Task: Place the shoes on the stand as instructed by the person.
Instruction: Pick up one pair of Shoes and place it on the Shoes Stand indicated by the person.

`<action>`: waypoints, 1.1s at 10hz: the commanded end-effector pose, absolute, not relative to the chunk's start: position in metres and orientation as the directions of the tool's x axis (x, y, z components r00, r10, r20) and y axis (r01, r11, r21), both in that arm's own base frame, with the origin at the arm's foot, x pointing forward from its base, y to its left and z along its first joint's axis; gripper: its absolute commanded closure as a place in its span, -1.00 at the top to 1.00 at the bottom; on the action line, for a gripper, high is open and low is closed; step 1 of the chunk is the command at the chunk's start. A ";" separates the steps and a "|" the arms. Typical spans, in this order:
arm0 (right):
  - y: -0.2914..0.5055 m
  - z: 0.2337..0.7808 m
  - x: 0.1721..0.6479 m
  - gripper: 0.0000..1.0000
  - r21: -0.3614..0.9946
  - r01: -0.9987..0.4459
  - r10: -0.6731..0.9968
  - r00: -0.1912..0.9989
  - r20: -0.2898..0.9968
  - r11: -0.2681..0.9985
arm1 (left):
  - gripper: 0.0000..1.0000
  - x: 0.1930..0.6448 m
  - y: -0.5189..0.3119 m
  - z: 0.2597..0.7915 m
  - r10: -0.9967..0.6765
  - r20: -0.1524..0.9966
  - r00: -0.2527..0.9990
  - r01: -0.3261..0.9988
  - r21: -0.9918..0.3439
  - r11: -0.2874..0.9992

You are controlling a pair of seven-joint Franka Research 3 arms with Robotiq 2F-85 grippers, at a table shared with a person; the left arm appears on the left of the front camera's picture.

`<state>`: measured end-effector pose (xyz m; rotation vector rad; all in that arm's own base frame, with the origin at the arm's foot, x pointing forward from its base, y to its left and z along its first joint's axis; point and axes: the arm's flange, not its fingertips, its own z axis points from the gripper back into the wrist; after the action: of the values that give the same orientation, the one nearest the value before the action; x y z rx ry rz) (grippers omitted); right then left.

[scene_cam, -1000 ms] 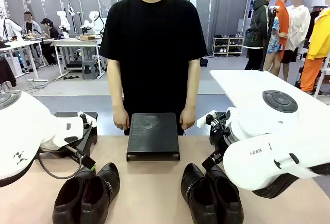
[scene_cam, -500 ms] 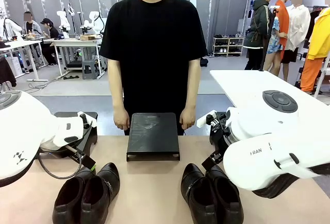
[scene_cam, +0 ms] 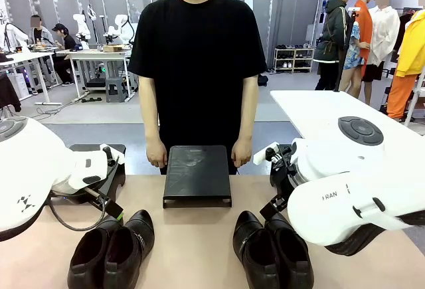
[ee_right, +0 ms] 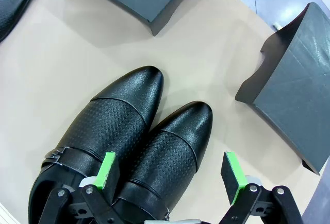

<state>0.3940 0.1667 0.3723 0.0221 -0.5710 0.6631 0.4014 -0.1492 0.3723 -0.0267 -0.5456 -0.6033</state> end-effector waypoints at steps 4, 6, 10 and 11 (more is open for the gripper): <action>0.167 0.372 0.394 1.00 -0.157 -0.587 0.575 0.642 0.508 0.794 | 1.00 0.401 -0.149 0.372 -0.532 0.495 0.687 0.546 0.132 0.827; 0.167 0.372 0.394 1.00 -0.157 -0.587 0.575 0.642 0.508 0.794 | 1.00 0.401 -0.149 0.372 -0.532 0.495 0.687 0.546 0.132 0.827; 0.167 0.372 0.394 1.00 -0.157 -0.587 0.575 0.642 0.508 0.794 | 1.00 0.401 -0.149 0.372 -0.532 0.495 0.687 0.546 0.132 0.827; 0.167 0.372 0.394 1.00 -0.157 -0.587 0.575 0.642 0.508 0.794 | 1.00 0.401 -0.149 0.372 -0.532 0.495 0.687 0.546 0.132 0.827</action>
<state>0.3940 0.1667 0.3723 0.0221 -0.5710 0.6631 0.4014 -0.1492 0.3723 -0.0267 -0.5456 -0.6033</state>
